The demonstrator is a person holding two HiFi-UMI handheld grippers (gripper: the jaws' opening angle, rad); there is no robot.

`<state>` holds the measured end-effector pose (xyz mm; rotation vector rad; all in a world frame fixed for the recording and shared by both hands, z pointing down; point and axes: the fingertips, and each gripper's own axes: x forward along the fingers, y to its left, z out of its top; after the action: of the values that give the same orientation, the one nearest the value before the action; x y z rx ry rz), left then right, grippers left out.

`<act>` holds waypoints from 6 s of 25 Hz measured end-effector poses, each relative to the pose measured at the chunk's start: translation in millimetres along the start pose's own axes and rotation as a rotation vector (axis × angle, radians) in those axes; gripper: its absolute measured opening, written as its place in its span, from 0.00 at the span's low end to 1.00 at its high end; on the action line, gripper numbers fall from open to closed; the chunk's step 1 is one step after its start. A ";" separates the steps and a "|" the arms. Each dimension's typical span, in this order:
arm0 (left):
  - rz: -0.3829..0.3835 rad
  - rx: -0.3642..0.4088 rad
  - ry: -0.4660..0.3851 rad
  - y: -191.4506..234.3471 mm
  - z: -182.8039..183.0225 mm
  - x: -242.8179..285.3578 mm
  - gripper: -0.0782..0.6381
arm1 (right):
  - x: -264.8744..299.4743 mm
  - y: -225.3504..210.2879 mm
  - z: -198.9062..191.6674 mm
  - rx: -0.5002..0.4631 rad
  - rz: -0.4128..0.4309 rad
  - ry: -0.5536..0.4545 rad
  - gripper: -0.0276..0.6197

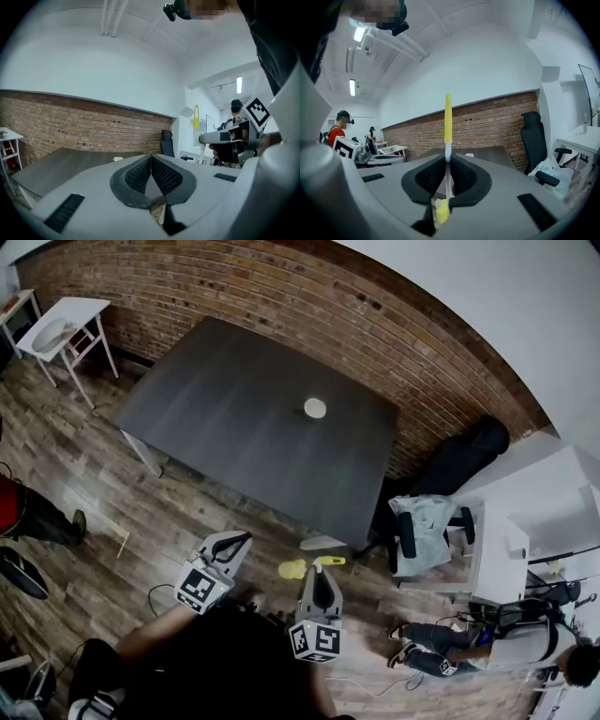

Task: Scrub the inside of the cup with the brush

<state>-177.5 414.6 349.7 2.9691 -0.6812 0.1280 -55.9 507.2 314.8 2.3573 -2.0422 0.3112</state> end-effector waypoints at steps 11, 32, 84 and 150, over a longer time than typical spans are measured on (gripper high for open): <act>0.018 0.022 0.052 -25.0 -12.6 8.1 0.16 | -13.3 -25.7 -5.1 0.023 0.016 -0.001 0.12; 0.099 0.025 0.148 -58.2 -42.1 82.7 0.16 | 3.1 -132.1 -13.2 0.029 0.044 0.025 0.12; -0.179 0.020 0.373 301.7 -139.0 407.3 0.16 | 467.6 -147.1 28.9 -0.001 -0.156 0.066 0.12; -0.397 0.169 0.509 332.2 -246.3 512.5 0.22 | 653.0 -162.2 -73.3 0.010 0.137 0.265 0.12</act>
<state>121.6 -76.8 670.2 2.9525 -0.0199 0.9029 178.2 -98.0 507.4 2.0540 -2.0787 0.6008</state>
